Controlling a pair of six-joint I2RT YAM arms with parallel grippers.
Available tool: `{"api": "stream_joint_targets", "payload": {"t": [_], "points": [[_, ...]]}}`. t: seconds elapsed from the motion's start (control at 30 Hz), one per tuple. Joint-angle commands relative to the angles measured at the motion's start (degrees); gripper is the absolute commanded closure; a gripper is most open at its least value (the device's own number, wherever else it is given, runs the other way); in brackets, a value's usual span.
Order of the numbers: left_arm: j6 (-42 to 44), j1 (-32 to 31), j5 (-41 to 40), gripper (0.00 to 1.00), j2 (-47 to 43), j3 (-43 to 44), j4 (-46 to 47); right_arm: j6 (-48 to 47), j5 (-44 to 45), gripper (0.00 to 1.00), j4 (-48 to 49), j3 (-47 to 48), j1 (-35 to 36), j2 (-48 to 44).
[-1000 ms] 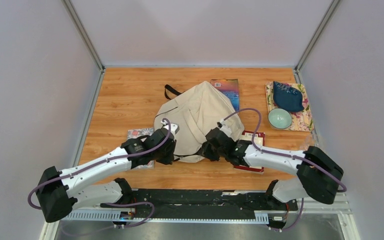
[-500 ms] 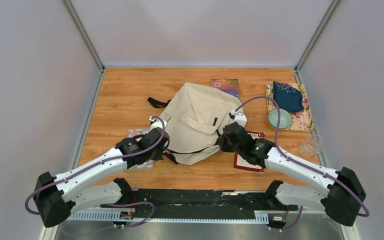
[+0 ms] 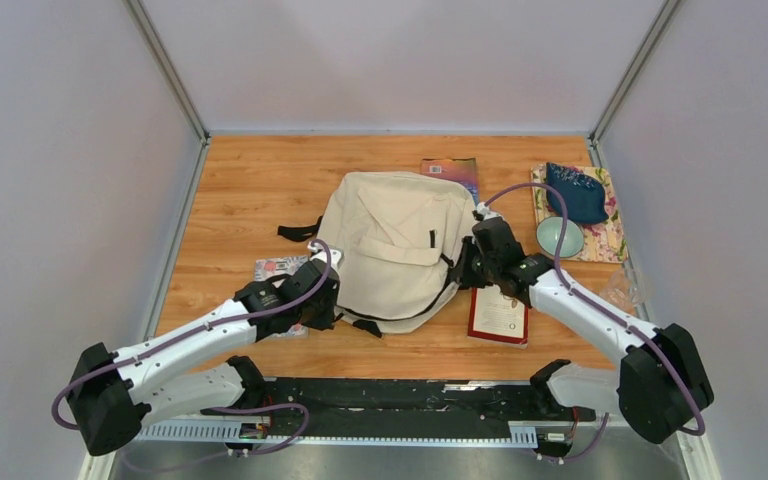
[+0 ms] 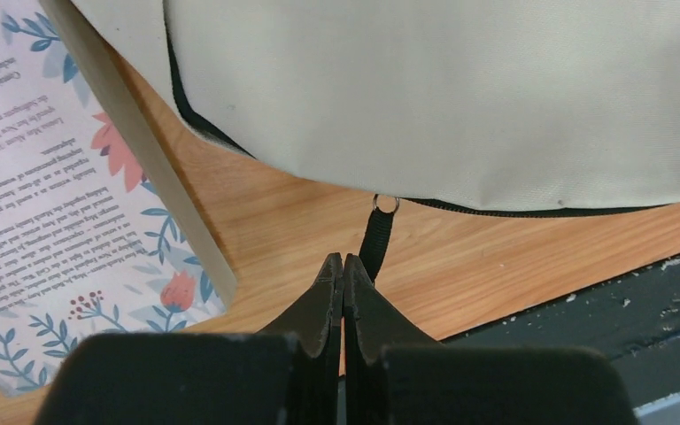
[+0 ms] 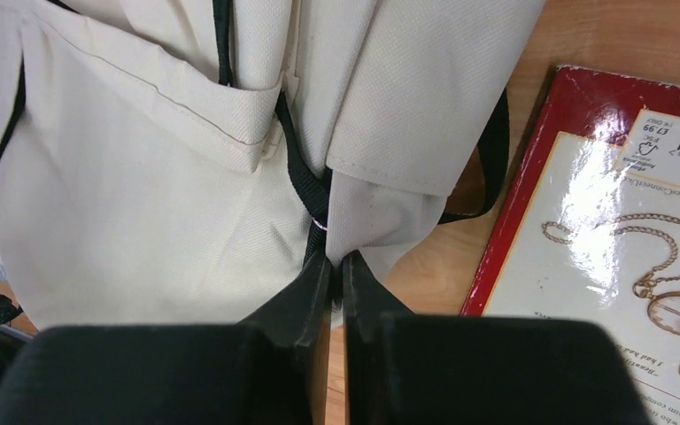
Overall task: Pack the student bag
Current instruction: Unzip the student bag at the center of the board.
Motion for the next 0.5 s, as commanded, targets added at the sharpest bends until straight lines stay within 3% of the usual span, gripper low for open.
{"api": "stream_joint_targets", "payload": {"t": [0.0, 0.07, 0.17, 0.33, 0.47], "points": [[-1.0, -0.3, 4.9, 1.00, -0.2, -0.5, 2.2, 3.1, -3.5, 0.71, 1.7, 1.3, -0.4, 0.4], [-1.7, -0.2, 5.1, 1.00, -0.4, -0.8, 2.8, 5.4, -1.8, 0.35, -1.1, 1.2, -0.4, -0.5], [-2.1, -0.3, 6.0, 1.00, -0.4, -0.9, 3.7, 7.7, 3.1, 0.22, -8.0, 2.8, -0.4, -3.5], [-2.3, -0.4, 7.1, 1.00, 0.5, -0.5, 4.5, 15.3, 5.5, 0.20, -14.1, 1.5, -0.5, -15.4], [-2.2, -0.5, 7.7, 1.00, 0.3, -0.4, 5.0, 25.0, -2.2, 0.20, -9.5, -5.7, -0.2, -26.6]]}}
